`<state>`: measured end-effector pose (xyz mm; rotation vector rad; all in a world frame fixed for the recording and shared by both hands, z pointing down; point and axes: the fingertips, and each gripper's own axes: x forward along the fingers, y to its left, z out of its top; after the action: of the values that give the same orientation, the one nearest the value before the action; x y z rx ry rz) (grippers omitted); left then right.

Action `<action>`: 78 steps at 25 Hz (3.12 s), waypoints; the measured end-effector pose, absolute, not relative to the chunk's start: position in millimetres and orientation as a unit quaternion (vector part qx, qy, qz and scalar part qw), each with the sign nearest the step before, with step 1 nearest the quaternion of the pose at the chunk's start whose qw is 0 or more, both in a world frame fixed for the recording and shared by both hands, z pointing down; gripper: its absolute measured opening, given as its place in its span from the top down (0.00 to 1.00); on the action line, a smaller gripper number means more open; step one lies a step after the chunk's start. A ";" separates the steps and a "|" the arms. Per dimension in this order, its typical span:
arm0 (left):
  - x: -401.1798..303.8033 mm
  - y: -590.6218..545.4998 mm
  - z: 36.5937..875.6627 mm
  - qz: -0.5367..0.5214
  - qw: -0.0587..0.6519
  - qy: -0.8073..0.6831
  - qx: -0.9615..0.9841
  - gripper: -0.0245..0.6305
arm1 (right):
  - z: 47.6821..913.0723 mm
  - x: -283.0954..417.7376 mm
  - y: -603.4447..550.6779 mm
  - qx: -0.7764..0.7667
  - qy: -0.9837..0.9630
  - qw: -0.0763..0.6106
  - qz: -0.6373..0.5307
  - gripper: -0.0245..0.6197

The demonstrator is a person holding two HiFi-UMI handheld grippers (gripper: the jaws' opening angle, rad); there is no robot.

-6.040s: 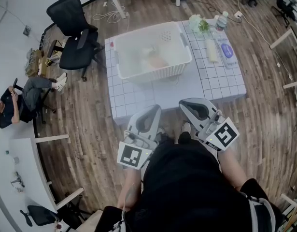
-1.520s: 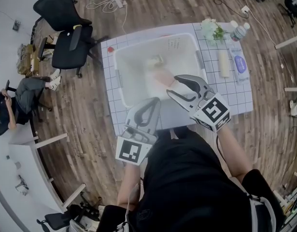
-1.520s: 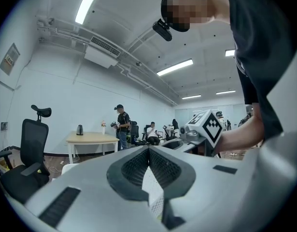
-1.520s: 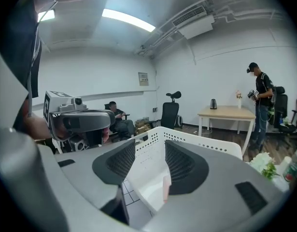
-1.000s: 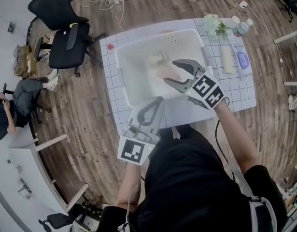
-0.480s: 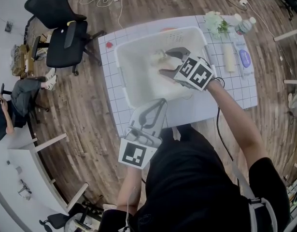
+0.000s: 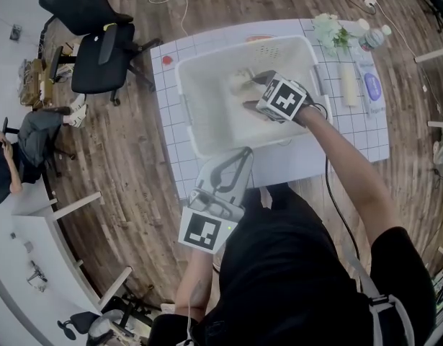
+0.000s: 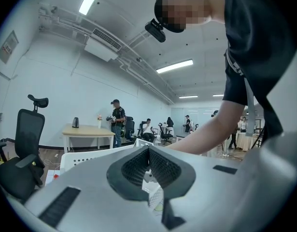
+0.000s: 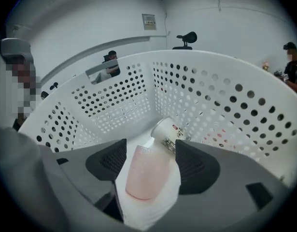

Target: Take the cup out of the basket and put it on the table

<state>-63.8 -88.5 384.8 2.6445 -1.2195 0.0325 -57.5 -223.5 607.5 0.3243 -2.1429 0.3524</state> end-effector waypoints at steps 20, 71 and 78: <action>-67.1 -89.0 394.2 0.032 0.118 -0.423 0.898 0.95 | 661.1 -62.6 -220.0 0.112 -0.843 0.491 0.191 0.42; -70.1 -95.3 387.1 0.022 0.114 -0.432 0.894 0.95 | 647.4 -47.5 -231.3 0.158 -0.828 0.436 0.314 0.41; -69.2 -94.7 385.8 0.020 0.109 -0.432 0.895 0.95 | 629.1 -50.1 -238.8 0.168 -0.850 0.387 0.316 0.41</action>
<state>-69.2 -94.7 385.8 2.6317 -1.2702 0.0593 -50.1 -238.8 629.1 0.4276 -2.1628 0.8052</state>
